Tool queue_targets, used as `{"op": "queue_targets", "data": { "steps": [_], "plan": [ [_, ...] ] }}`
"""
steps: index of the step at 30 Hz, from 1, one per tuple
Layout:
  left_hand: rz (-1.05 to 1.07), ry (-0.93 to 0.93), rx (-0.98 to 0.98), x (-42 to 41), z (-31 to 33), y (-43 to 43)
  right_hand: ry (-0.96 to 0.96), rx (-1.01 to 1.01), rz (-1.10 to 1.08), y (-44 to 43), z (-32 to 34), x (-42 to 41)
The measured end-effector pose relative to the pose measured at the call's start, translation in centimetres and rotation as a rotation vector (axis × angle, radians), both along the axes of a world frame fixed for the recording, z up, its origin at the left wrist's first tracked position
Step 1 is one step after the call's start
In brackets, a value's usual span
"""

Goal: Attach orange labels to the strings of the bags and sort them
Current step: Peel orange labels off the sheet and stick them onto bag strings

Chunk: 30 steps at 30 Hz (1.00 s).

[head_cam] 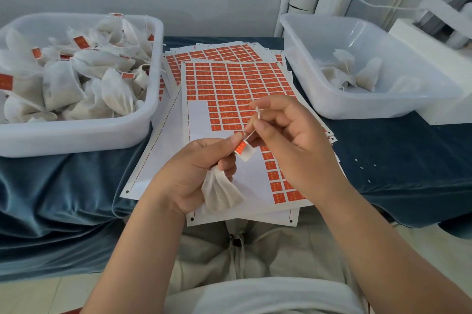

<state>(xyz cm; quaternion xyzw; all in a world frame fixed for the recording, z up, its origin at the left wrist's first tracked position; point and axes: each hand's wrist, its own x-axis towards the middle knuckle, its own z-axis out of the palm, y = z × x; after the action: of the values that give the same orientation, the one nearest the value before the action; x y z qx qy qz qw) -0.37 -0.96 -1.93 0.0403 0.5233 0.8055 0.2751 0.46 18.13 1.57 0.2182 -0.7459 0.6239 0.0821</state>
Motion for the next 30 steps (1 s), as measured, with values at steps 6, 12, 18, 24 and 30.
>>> {"op": "queue_targets", "data": {
  "steps": [6, 12, 18, 24, 30],
  "plan": [
    [0.137, 0.185, -0.231, 0.1, 0.1, 0.1, -0.075, 0.004, -0.084, 0.0, 0.2, 0.0],
    [0.125, 0.344, -0.285, 0.2, -0.2, -0.1, -0.088, 0.009, -0.1, -0.1, 0.1, 0.0],
    [0.295, 0.478, -0.431, 0.6, 0.2, 0.6, -0.275, -0.073, -0.062, -0.4, -0.4, -0.7],
    [0.448, 0.547, -0.486, 1.3, 0.9, 1.4, -0.276, 0.363, -0.006, -0.2, -1.8, -0.8],
    [0.417, 0.587, -0.523, 1.2, 0.9, 1.2, -0.03, 0.428, 0.002, 0.1, -2.0, -0.6]
  ]
}}
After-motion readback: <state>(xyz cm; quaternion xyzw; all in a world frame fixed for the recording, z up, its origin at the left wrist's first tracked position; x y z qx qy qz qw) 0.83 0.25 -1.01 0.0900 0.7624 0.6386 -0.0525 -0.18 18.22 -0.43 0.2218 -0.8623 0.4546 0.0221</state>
